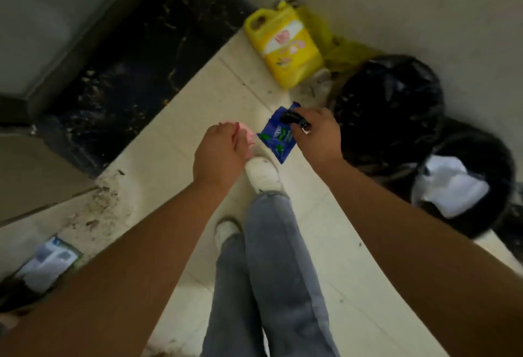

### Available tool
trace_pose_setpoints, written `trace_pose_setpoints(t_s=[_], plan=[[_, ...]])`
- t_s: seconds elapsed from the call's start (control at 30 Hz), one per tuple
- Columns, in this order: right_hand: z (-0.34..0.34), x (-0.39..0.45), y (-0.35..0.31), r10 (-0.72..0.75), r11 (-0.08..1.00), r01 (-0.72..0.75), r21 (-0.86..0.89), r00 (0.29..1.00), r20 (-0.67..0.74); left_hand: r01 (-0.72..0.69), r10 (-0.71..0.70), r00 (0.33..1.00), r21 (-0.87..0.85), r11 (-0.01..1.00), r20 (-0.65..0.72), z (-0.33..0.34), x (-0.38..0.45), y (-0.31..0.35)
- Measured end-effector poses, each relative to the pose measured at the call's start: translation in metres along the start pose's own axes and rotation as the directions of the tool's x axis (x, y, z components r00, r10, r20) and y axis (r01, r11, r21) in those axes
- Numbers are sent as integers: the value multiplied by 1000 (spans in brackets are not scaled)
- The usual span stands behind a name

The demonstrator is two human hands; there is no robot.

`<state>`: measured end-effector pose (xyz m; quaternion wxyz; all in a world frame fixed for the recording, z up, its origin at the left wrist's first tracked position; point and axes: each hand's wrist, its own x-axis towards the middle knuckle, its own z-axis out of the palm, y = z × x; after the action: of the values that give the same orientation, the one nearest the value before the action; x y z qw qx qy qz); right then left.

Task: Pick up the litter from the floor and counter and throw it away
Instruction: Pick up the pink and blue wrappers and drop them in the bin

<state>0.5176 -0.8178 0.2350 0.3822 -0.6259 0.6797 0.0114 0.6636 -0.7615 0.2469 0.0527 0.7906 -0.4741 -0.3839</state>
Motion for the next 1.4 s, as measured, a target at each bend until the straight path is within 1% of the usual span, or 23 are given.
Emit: trace_pose_setpoints(t_s=[0.1,0.17,0.23,0.3,0.4,0.47,0.57,0.67,0.73,0.8,0.83,0.9,0.97,1.03,1.13,1.2,1.3,1.4], plan=[[-64,-43,57,140,988,-133,75,983,-114,-136,128,988,104,985,81,19,-26,70],[-99,-71,101,242,967,-222,127,956,-168,-213,196,973,147,966,122,37,-44,116],[-130,-97,153,331,941,-303,148,917,-223,-308,274,943,182,934,191,64,-64,165],[-157,-119,205,429,901,-394,179,870,-243,-381,330,907,176,908,261,98,-84,208],[-189,-142,282,570,817,-518,251,791,-223,-452,372,861,184,873,347,159,-112,260],[-200,-150,328,601,793,-551,261,776,-190,-446,347,858,214,869,379,198,-124,287],[-208,-148,380,606,786,-566,249,785,-128,-427,300,870,295,855,390,255,-129,320],[-205,-136,413,569,802,-547,240,821,-32,-388,243,895,384,838,374,300,-116,341],[-199,-130,427,521,835,-520,178,852,50,-308,168,916,372,876,364,316,-108,347],[-195,-129,435,491,858,-501,113,865,107,-270,122,921,382,884,370,322,-108,347],[-194,-132,436,476,868,-487,93,871,122,-277,115,920,413,868,375,323,-111,345],[-196,-140,434,414,904,-423,58,901,128,-317,125,920,519,794,372,317,-123,341],[-205,-149,426,329,943,-332,23,941,85,-356,160,922,615,704,352,305,-135,334],[-222,-156,411,231,972,-229,-60,973,20,-367,202,927,650,666,316,285,-144,332],[-257,-159,370,113,969,-110,-220,994,0,-358,284,933,660,660,222,237,-161,339],[-282,-163,335,48,952,-57,-300,998,-36,-352,334,929,659,665,159,197,-174,351],[-320,-168,277,-84,919,35,-394,991,-108,-284,361,932,653,702,17,127,-192,371],[-353,-180,217,-204,885,123,-450,969,-137,-193,356,926,652,733,-127,59,-218,387]])
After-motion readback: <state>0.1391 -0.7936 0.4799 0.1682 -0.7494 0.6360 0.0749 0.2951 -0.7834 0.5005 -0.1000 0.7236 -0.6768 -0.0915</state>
